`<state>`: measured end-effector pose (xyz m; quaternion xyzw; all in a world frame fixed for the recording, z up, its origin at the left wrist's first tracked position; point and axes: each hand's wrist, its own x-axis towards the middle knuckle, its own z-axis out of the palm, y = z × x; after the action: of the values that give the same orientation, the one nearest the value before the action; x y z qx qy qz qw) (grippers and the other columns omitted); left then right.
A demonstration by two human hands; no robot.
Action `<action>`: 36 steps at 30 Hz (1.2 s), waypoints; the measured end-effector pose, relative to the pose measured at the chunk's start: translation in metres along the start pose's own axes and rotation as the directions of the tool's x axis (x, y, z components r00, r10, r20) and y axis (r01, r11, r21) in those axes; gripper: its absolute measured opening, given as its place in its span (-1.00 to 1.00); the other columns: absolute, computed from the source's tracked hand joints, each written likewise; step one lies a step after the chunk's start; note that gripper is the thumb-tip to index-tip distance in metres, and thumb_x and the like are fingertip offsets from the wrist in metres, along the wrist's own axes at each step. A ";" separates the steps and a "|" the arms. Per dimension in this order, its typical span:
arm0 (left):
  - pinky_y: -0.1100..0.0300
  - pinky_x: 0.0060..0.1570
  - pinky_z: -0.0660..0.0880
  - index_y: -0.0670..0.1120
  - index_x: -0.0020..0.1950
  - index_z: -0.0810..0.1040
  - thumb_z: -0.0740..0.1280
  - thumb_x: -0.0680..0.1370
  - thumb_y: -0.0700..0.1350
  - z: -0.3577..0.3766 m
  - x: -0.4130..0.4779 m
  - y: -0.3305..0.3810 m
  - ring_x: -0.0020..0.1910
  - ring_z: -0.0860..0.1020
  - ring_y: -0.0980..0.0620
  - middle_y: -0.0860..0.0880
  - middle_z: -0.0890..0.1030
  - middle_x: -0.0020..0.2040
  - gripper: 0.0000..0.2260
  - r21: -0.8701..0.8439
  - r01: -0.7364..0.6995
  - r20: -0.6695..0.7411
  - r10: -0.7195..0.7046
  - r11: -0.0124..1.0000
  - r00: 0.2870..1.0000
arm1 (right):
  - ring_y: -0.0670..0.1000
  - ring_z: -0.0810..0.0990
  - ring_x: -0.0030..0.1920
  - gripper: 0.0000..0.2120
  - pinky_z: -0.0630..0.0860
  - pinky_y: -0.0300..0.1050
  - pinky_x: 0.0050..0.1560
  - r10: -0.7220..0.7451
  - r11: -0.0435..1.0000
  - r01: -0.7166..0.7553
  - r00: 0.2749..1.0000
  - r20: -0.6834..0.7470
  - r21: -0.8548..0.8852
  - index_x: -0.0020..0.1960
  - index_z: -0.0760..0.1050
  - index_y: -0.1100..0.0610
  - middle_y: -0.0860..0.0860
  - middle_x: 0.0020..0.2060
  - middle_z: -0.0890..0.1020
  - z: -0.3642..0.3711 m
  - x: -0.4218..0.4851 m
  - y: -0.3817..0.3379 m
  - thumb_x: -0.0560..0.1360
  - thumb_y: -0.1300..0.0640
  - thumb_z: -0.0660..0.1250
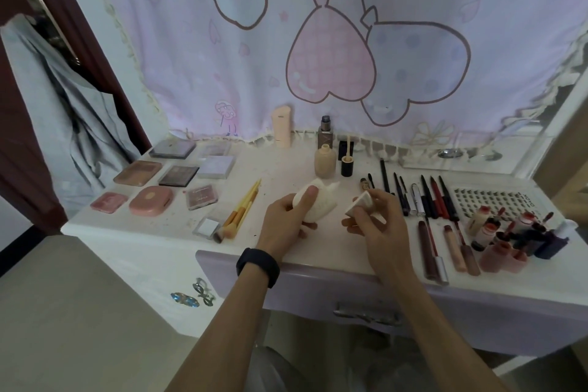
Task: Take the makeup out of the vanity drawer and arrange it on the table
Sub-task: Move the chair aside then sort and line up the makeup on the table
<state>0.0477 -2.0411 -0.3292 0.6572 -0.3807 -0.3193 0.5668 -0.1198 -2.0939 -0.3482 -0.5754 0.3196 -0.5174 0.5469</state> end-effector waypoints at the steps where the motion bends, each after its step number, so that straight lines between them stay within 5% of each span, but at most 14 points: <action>1: 0.34 -0.36 0.52 0.03 0.04 0.62 0.35 0.48 0.30 -0.002 0.000 0.000 -0.26 0.68 0.09 0.09 0.71 -0.20 -0.62 -0.052 -0.002 0.022 0.003 0.999 1.000 | 0.08 0.73 -0.11 -0.70 0.66 -0.14 -0.10 0.009 1.000 -0.009 1.000 -0.004 0.012 0.29 0.48 -0.01 -0.10 0.03 0.61 0.000 0.001 0.000 0.61 0.25 0.34; 6: 0.24 -0.18 0.61 -0.10 0.21 0.52 0.53 0.45 0.03 -0.013 0.006 0.000 -0.09 0.71 -0.09 -0.17 0.65 0.11 -0.58 -0.225 0.079 0.097 -0.059 0.971 0.994 | 0.05 0.74 -0.05 -0.73 0.66 -0.16 -0.05 0.033 0.999 -0.033 0.999 0.011 0.016 0.18 0.53 -0.10 -0.10 0.06 0.61 0.001 0.002 0.000 0.61 0.24 0.33; 9: 0.09 -0.03 0.64 -0.07 0.22 0.51 0.55 0.44 -0.02 -0.017 0.017 -0.001 -0.01 0.70 -0.10 -0.14 0.58 0.19 -0.58 -0.219 0.121 0.119 -0.096 0.968 0.988 | 0.05 0.75 -0.06 -0.76 0.67 -0.14 -0.04 0.048 0.998 -0.048 0.999 -0.001 0.028 0.15 0.52 -0.06 -0.13 0.03 0.66 0.002 0.002 0.001 0.59 0.24 0.37; 11: 0.02 0.06 0.63 -0.02 0.22 0.53 0.55 0.44 0.03 -0.016 0.025 -0.002 0.06 0.66 -0.07 -0.07 0.58 0.19 -0.58 -0.113 0.084 0.088 -0.074 0.990 0.993 | 0.07 0.75 -0.08 -0.75 0.67 -0.13 -0.04 0.056 0.998 -0.055 0.998 -0.025 0.041 0.16 0.52 -0.07 -0.11 0.04 0.68 0.002 0.001 0.001 0.57 0.22 0.39; 17: 0.32 -0.04 0.44 0.08 0.15 0.54 0.50 0.46 0.09 0.002 0.050 0.006 0.09 0.54 0.16 0.17 0.59 0.08 -0.69 0.192 -0.106 0.071 0.094 0.976 0.993 | 0.03 0.75 -0.05 -0.67 0.66 -0.14 0.00 0.005 1.000 -0.005 0.999 -0.039 0.010 0.07 0.54 -0.25 -0.17 0.06 0.67 0.004 -0.001 0.000 0.57 0.21 0.41; 22: 0.01 0.24 0.46 0.11 0.23 0.52 0.47 0.46 0.15 0.010 0.066 -0.002 0.16 0.56 0.04 0.06 0.62 0.17 -0.62 0.321 -0.074 0.065 0.056 0.944 0.996 | -0.02 0.73 -0.02 -0.65 0.66 -0.15 0.02 -0.037 0.997 0.034 0.999 -0.036 -0.074 0.11 0.53 -0.30 -0.17 0.06 0.67 0.002 0.000 0.000 0.56 0.17 0.41; 29: 0.19 0.08 0.39 0.08 0.34 0.53 0.40 0.53 0.11 0.001 0.070 -0.015 0.16 0.53 0.06 0.06 0.61 0.21 -0.61 0.417 -0.187 0.086 0.166 0.889 0.982 | -0.13 0.67 0.00 -0.69 0.64 -0.12 -0.01 0.033 0.983 -0.046 0.997 -0.075 -0.179 0.21 0.47 -0.22 -0.29 0.02 0.64 0.003 0.005 0.001 0.55 0.07 0.43; 33: 0.11 0.17 0.42 0.06 0.40 0.48 0.35 0.58 0.09 0.000 0.072 -0.019 0.18 0.50 0.02 0.01 0.58 0.25 -0.60 0.455 -0.208 0.097 0.183 0.866 0.978 | -0.32 0.59 -0.09 -0.81 0.46 -0.45 -0.19 0.001 0.887 -0.026 0.998 -0.055 -0.460 0.04 0.46 -0.17 -0.26 -0.13 0.64 0.006 0.023 -0.013 0.51 -0.05 0.45; 36: 0.05 0.20 0.44 0.10 0.47 0.40 0.33 0.59 0.05 0.000 0.072 -0.020 0.18 0.51 0.00 0.00 0.59 0.25 -0.56 0.447 -0.232 0.110 0.204 0.864 0.973 | -0.28 0.55 -0.22 -0.84 0.30 -0.43 -0.31 -0.054 0.715 0.015 0.998 -0.033 -0.699 0.07 0.49 -0.14 -0.27 -0.23 0.58 0.007 0.049 -0.023 0.53 -0.03 0.40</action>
<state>0.0867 -2.1015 -0.3480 0.7150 -0.5333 -0.1742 0.4171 -0.1049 -2.1326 -0.3135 -0.7317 0.4942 -0.3831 0.2713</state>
